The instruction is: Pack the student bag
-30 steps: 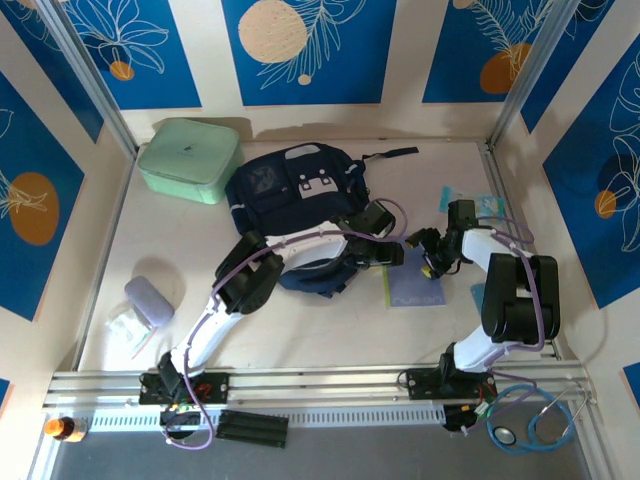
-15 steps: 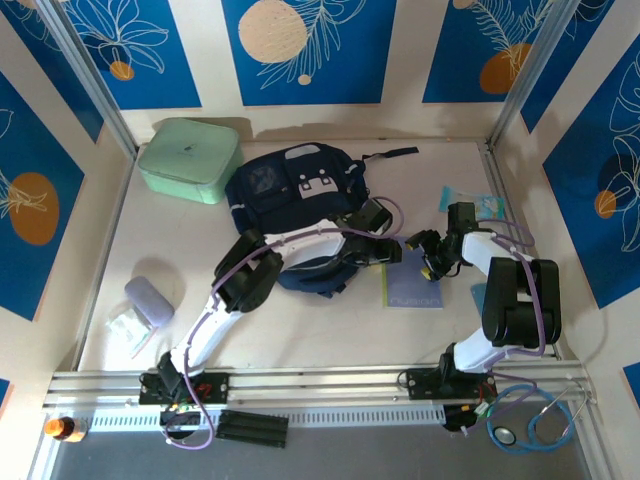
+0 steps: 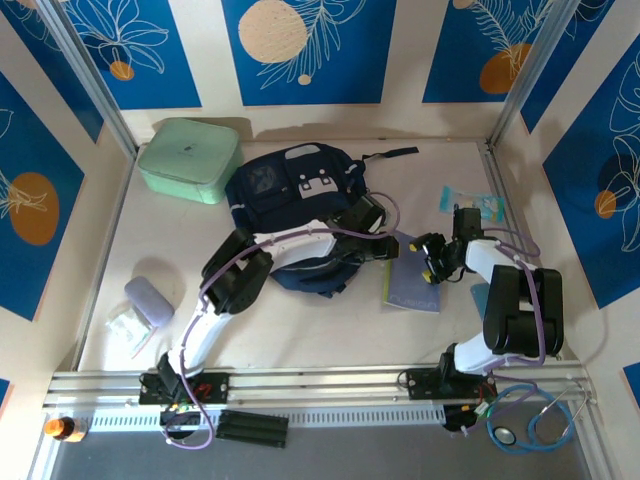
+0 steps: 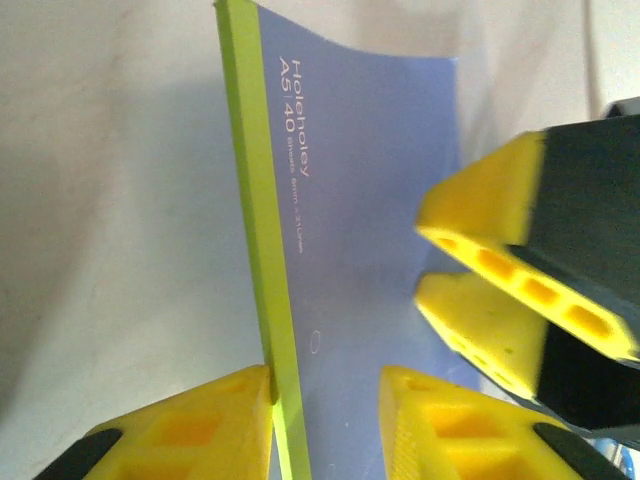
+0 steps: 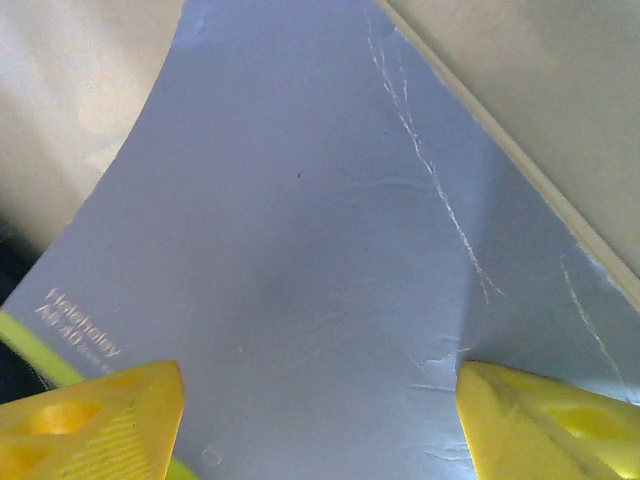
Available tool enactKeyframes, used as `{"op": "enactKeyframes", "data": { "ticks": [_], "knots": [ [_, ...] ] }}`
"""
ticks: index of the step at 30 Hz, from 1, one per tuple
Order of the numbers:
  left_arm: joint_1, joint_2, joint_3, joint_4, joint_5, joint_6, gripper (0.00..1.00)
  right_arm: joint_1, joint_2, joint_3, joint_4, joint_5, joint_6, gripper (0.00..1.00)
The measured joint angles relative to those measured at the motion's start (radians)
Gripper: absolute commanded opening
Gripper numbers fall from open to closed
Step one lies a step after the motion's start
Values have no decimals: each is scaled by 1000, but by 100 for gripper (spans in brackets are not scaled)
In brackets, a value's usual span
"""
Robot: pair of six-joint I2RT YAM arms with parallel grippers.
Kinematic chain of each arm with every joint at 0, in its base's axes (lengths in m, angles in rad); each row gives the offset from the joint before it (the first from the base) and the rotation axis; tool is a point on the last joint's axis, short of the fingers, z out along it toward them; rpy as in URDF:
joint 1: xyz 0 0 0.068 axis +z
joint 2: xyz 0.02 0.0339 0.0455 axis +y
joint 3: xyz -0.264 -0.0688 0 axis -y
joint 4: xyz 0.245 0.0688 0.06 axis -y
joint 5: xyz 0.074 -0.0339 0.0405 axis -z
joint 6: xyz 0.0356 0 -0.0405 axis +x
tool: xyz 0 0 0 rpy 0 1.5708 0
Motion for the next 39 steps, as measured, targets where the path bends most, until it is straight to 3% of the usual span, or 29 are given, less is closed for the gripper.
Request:
{"op": "enactKeyframes", "data": {
  "ticks": [15,33,39],
  "knots": [
    [0,-84,-47,29,-31,3,26,27,52,-15,122,-196,46,70],
    [33,-225,-227,-3,-212,2,20,169,169,39,250,-296,121,66],
    [32,-240,-243,-47,-280,0,25,187,184,48,265,-305,130,66]
  ]
}}
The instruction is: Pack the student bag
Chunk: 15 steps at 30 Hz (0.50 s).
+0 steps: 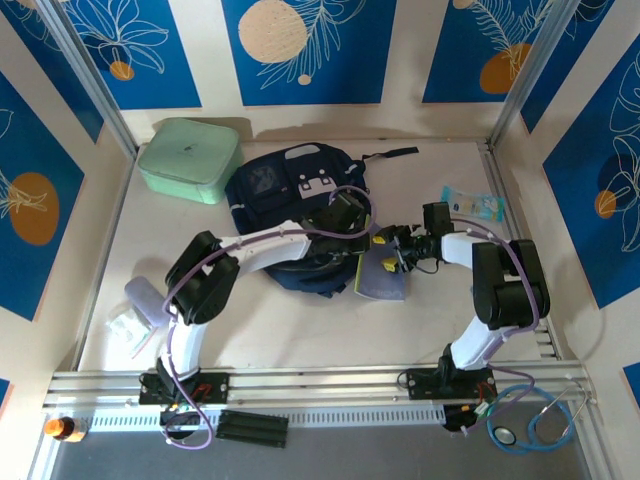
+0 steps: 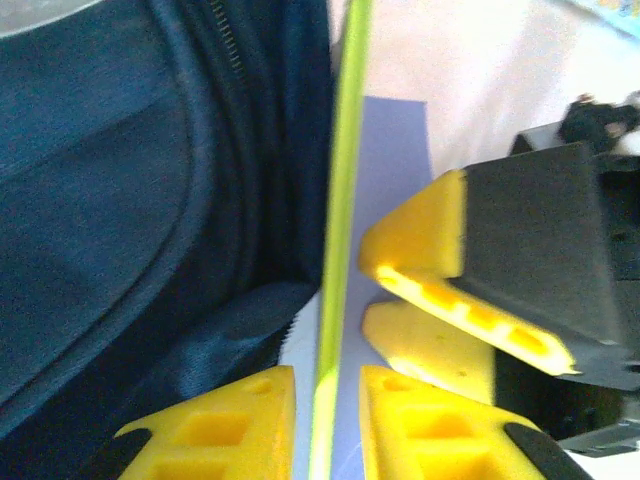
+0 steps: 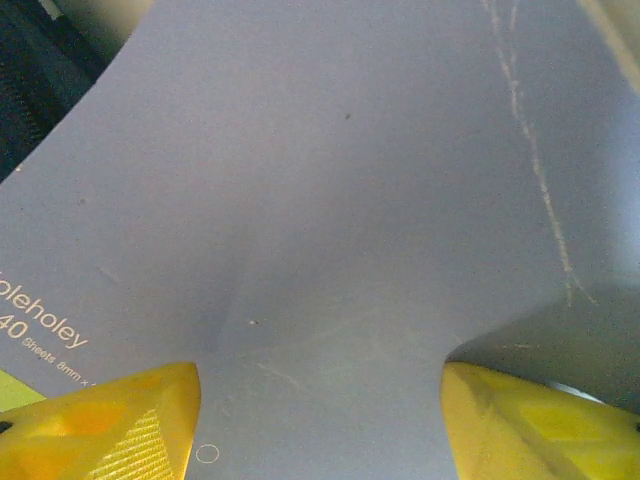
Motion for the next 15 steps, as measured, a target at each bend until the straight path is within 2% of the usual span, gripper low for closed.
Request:
{"op": "enactKeyframes", "data": {
  "ticks": [4,10,15],
  "knots": [
    [-2,0,-6,-40,-28,3,28,2,9,6,0,-10,0,66],
    [-2,0,-6,-40,-17,3,19,5,16,14,0,-14,0,66],
    [-2,7,3,-28,24,4,15,6,16,14,0,-14,0,66]
  ]
}}
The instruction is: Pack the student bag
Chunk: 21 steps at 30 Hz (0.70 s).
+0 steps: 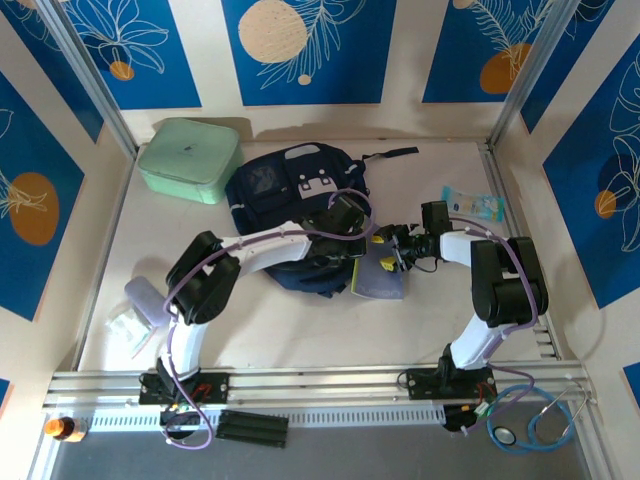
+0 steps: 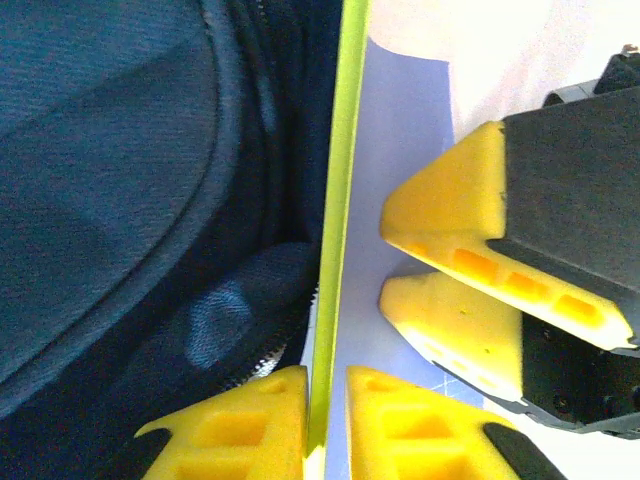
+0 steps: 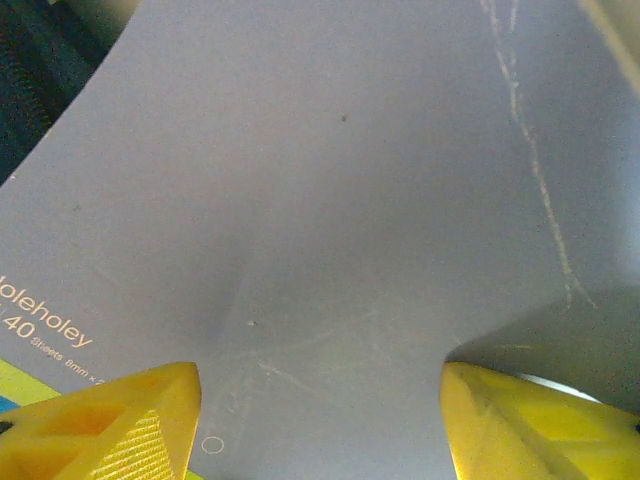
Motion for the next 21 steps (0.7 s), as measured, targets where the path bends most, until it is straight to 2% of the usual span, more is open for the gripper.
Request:
{"op": "enactKeyframes", "data": {
  "ticks": [4,8,12,16,21],
  "knots": [
    [0,17,23,-1,18,14,12,0,0,0,0,0,0,66],
    [2,27,43,-16,23,34,0,0,-3,0,-1,1,-4,66],
    [10,27,54,-34,25,61,0,-10,-40,-16,0,13,-27,70],
    [32,-4,53,-38,47,97,0,-42,-150,-53,-6,31,-51,78],
    [117,-169,-11,6,77,100,0,-62,-305,-58,10,38,-65,85]
  ]
}}
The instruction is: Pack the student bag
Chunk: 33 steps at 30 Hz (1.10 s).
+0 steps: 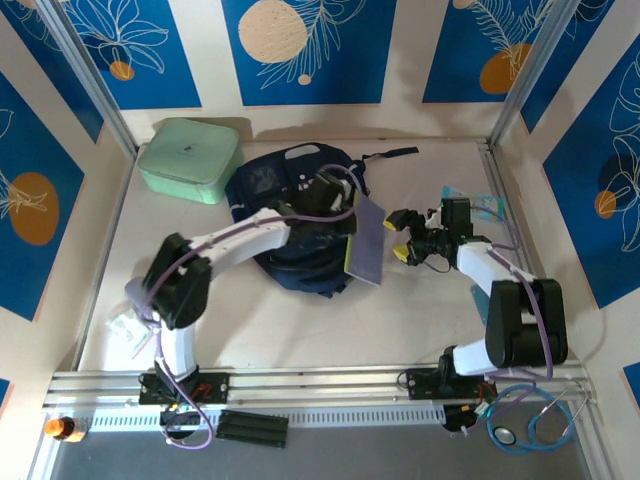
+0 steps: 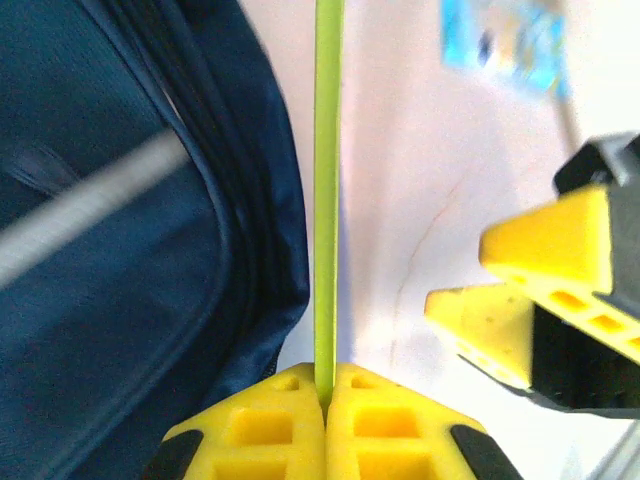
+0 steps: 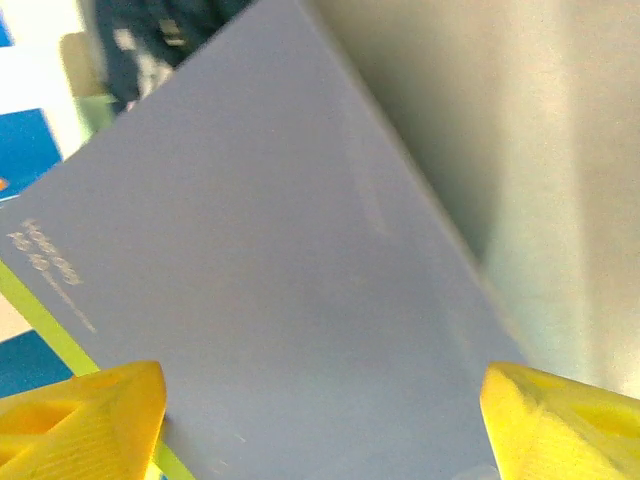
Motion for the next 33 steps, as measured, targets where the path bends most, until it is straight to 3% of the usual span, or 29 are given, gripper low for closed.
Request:
{"op": "enactKeyframes", "data": {
  "ticks": [8,15,23,33],
  "knots": [
    [161,-247,-204,273,-3,-156,0,58,-109,-55,200,-26,118,91],
    [166,-312,-341,476,-70,-327,0,196,-107,-57,413,-19,267,91],
    [166,-319,-387,653,-111,-470,0,298,-18,-55,629,39,408,89],
    [166,-315,-389,730,-109,-567,0,322,61,13,745,114,473,78]
  ]
}}
